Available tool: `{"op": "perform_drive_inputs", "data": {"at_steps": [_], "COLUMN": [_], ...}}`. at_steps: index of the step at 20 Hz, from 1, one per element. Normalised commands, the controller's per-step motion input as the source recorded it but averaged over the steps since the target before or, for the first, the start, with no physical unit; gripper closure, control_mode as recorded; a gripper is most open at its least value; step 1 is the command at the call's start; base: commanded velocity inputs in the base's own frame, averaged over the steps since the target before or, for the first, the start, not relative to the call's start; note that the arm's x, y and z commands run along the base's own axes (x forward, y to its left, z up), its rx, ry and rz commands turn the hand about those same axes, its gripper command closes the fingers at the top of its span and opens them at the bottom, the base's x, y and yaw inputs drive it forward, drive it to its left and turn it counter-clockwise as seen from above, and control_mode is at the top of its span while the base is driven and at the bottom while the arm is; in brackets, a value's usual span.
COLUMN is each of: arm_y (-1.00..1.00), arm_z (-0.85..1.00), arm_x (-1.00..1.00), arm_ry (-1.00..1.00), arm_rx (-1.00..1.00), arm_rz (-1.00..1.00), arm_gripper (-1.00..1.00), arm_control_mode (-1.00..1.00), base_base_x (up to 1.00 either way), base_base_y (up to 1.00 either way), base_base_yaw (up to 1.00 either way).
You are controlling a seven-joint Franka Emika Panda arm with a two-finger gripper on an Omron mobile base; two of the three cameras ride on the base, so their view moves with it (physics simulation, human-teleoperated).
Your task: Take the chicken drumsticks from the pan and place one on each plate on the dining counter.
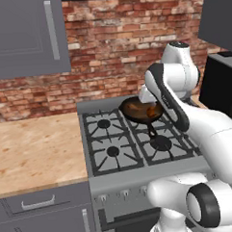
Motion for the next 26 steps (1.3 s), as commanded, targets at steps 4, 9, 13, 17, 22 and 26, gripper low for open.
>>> {"op": "perform_drive_inputs", "data": {"at_steps": [4, 9, 13, 17, 22, 26], "arm_y": [-0.03, -0.25, -0.45, -0.32, -0.05, 0.0], "arm_z": [-0.08, -0.31, -0.43, -0.43, -0.34, -0.31], "arm_x": [0.2, 0.61, 0.64, 0.66, 0.9, 1.0], "arm_ry": [0.0, -0.02, -0.06, -0.1, -0.06, 0.0], "arm_rx": [0.0, 0.0, -0.02, -0.02, 0.0, 0.0], "arm_rz": [0.0, 0.05, 0.19, 0.23, 0.16, 0.04], "arm_gripper": [-1.0, -1.0, -1.0, -1.0, -1.0, -1.0], "arm_control_mode": [-1.0, -1.0, -1.0, -1.0, -1.0, -1.0], "base_base_x": [0.0, 0.0, 0.0, 0.0, 0.0, 0.0], "base_base_y": [0.0, 0.0, 0.0, 0.0, 0.0, 0.0], "base_base_yaw": [0.0, 0.0, 0.0, 0.0, 0.0, 0.0]}}
